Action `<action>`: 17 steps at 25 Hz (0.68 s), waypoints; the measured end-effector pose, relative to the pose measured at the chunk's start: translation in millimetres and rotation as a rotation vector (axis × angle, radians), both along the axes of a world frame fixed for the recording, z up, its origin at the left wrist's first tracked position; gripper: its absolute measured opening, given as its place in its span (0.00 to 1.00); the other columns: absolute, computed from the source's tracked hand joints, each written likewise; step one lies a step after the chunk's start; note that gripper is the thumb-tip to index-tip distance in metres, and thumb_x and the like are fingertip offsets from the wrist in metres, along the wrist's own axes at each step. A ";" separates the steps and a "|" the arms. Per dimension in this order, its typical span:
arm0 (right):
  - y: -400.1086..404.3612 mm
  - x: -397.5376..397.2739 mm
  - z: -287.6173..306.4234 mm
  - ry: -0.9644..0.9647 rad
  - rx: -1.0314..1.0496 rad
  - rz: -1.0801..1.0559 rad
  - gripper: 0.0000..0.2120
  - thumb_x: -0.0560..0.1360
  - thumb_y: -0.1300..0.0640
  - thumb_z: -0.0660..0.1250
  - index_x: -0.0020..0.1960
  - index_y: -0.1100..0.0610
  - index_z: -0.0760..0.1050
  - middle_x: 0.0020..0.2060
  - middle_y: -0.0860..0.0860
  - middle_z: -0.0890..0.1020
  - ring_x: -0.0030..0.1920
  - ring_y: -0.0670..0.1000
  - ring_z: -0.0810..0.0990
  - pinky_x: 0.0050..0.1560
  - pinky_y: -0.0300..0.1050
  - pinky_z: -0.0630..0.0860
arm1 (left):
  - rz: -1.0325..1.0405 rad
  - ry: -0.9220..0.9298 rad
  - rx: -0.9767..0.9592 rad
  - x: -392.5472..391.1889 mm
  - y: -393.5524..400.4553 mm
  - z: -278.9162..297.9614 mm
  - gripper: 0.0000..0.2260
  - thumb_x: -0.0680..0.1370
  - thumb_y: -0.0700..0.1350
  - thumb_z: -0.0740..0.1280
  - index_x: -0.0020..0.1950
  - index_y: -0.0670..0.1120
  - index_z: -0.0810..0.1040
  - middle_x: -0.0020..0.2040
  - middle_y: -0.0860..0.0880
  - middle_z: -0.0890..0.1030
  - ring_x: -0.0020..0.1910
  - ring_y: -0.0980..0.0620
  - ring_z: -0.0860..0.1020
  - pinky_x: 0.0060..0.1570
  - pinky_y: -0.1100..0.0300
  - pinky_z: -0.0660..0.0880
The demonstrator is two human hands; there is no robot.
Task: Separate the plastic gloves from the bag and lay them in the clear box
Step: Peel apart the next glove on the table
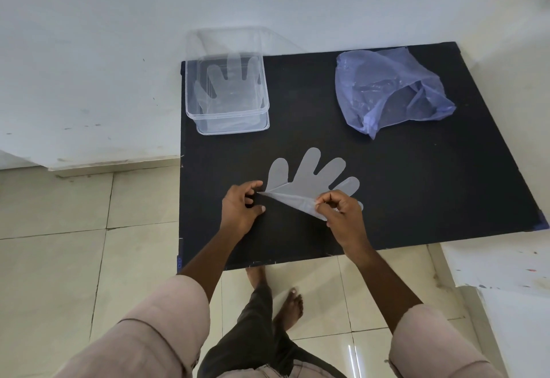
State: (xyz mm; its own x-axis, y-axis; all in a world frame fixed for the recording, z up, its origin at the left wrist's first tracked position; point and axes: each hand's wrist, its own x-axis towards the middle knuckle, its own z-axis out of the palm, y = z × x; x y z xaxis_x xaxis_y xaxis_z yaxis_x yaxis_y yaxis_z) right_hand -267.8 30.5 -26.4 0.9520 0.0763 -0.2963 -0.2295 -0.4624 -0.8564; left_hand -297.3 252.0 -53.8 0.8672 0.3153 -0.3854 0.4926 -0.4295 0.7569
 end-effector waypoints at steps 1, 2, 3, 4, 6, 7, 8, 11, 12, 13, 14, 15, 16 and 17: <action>-2.4 2.4 2.2 -0.007 -0.008 0.005 0.03 0.75 0.61 0.69 0.43 0.60 0.79 0.44 0.53 0.81 0.47 0.52 0.80 0.50 0.49 0.80 | 0.004 -0.029 -0.018 3.0 -2.0 1.4 0.23 0.70 0.37 0.75 0.63 0.52 0.79 0.56 0.51 0.75 0.48 0.55 0.77 0.50 0.64 0.75; -5.1 4.6 3.7 -0.011 -0.013 0.007 0.03 0.75 0.62 0.68 0.44 0.60 0.79 0.44 0.53 0.81 0.47 0.52 0.80 0.50 0.50 0.80 | -0.002 -0.062 -0.034 6.0 -3.7 2.8 0.21 0.71 0.38 0.75 0.61 0.52 0.80 0.57 0.51 0.76 0.48 0.54 0.77 0.52 0.62 0.76; -7.9 6.6 5.2 -0.012 -0.015 0.006 0.02 0.75 0.62 0.68 0.44 0.60 0.79 0.44 0.53 0.81 0.47 0.52 0.80 0.50 0.50 0.81 | -0.013 -0.093 -0.047 9.0 -4.7 4.3 0.17 0.72 0.40 0.75 0.59 0.51 0.82 0.57 0.50 0.78 0.49 0.54 0.78 0.54 0.59 0.78; -10.7 8.4 6.4 -0.011 -0.013 -0.001 0.02 0.75 0.62 0.68 0.44 0.59 0.79 0.44 0.53 0.82 0.46 0.52 0.80 0.51 0.51 0.81 | -0.022 -0.114 -0.067 12.2 -5.1 6.4 0.13 0.72 0.41 0.74 0.56 0.49 0.84 0.56 0.48 0.79 0.49 0.52 0.79 0.54 0.56 0.79; -15.8 12.2 7.8 -0.002 -0.010 -0.018 0.02 0.75 0.62 0.68 0.45 0.60 0.79 0.45 0.56 0.83 0.47 0.54 0.81 0.51 0.53 0.81 | -0.044 -0.118 -0.137 19.3 -4.1 12.9 0.07 0.74 0.41 0.73 0.51 0.46 0.85 0.52 0.46 0.81 0.49 0.48 0.81 0.52 0.52 0.80; -18.1 14.5 8.8 0.002 -0.018 -0.031 0.02 0.75 0.62 0.68 0.45 0.61 0.79 0.46 0.57 0.83 0.47 0.55 0.81 0.52 0.54 0.82 | -0.064 -0.107 -0.170 23.1 -4.0 17.2 0.05 0.74 0.41 0.73 0.49 0.45 0.85 0.50 0.47 0.81 0.49 0.47 0.81 0.49 0.52 0.81; -20.3 16.9 10.0 0.009 -0.027 -0.044 0.03 0.76 0.62 0.68 0.46 0.61 0.79 0.45 0.56 0.83 0.47 0.55 0.81 0.51 0.55 0.82 | -0.083 -0.092 -0.201 26.7 -4.0 22.1 0.04 0.74 0.40 0.72 0.48 0.45 0.85 0.50 0.48 0.81 0.50 0.47 0.81 0.46 0.53 0.82; -25.4 23.2 16.5 0.036 -0.022 -0.073 0.04 0.76 0.61 0.67 0.43 0.56 0.77 0.45 0.52 0.81 0.46 0.53 0.80 0.46 0.49 0.83 | -0.095 -0.082 -0.322 35.3 -7.2 37.4 0.03 0.75 0.39 0.72 0.44 0.47 0.83 0.51 0.45 0.81 0.51 0.46 0.81 0.42 0.58 0.82; -27.1 25.5 18.5 0.039 -0.023 -0.070 0.04 0.77 0.61 0.66 0.43 0.55 0.76 0.47 0.53 0.81 0.48 0.54 0.80 0.44 0.47 0.83 | -0.087 -0.093 -0.367 37.4 -9.3 42.5 0.04 0.74 0.38 0.72 0.43 0.48 0.83 0.52 0.43 0.82 0.51 0.45 0.81 0.42 0.58 0.82; -28.9 28.1 20.0 0.040 -0.029 -0.063 0.03 0.77 0.60 0.66 0.44 0.56 0.75 0.49 0.55 0.81 0.49 0.55 0.80 0.43 0.46 0.83 | -0.076 -0.107 -0.400 39.5 -11.1 47.1 0.05 0.74 0.38 0.72 0.42 0.47 0.83 0.53 0.42 0.82 0.52 0.45 0.82 0.42 0.58 0.82; -30.5 30.9 21.8 0.040 -0.033 -0.054 0.02 0.77 0.60 0.66 0.46 0.58 0.75 0.51 0.57 0.81 0.51 0.56 0.81 0.45 0.48 0.83 | -0.064 -0.121 -0.415 41.6 -13.1 51.2 0.05 0.74 0.37 0.72 0.42 0.46 0.84 0.54 0.42 0.82 0.52 0.45 0.82 0.43 0.57 0.82; -32.3 33.7 24.5 0.038 -0.035 -0.045 0.03 0.78 0.60 0.65 0.48 0.60 0.75 0.52 0.58 0.81 0.51 0.57 0.81 0.48 0.53 0.83 | -0.052 -0.139 -0.411 43.6 -15.2 55.0 0.04 0.73 0.36 0.73 0.41 0.45 0.84 0.54 0.43 0.82 0.52 0.45 0.81 0.44 0.55 0.82; -34.6 37.0 26.9 0.041 -0.028 -0.046 0.04 0.78 0.59 0.65 0.49 0.61 0.75 0.53 0.59 0.81 0.52 0.57 0.81 0.51 0.57 0.82 | -0.044 -0.162 -0.394 45.3 -17.1 58.6 0.04 0.72 0.35 0.73 0.40 0.44 0.85 0.55 0.44 0.81 0.53 0.46 0.81 0.45 0.53 0.82; -36.7 40.2 29.9 0.044 -0.017 -0.053 0.05 0.78 0.59 0.65 0.49 0.61 0.75 0.53 0.59 0.81 0.52 0.57 0.81 0.52 0.59 0.82 | -0.041 -0.187 -0.381 46.9 -19.2 62.1 0.04 0.72 0.35 0.73 0.40 0.43 0.85 0.56 0.45 0.81 0.53 0.46 0.81 0.45 0.52 0.82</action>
State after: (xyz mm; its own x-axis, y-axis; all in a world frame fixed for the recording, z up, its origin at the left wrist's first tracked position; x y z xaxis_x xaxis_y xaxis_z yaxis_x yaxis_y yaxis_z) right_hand -227.6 -6.2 3.5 0.9405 0.0208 -0.3391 -0.2915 -0.4634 -0.8369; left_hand -250.4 232.8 8.3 0.9421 0.1447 -0.3025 0.3199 -0.1178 0.9401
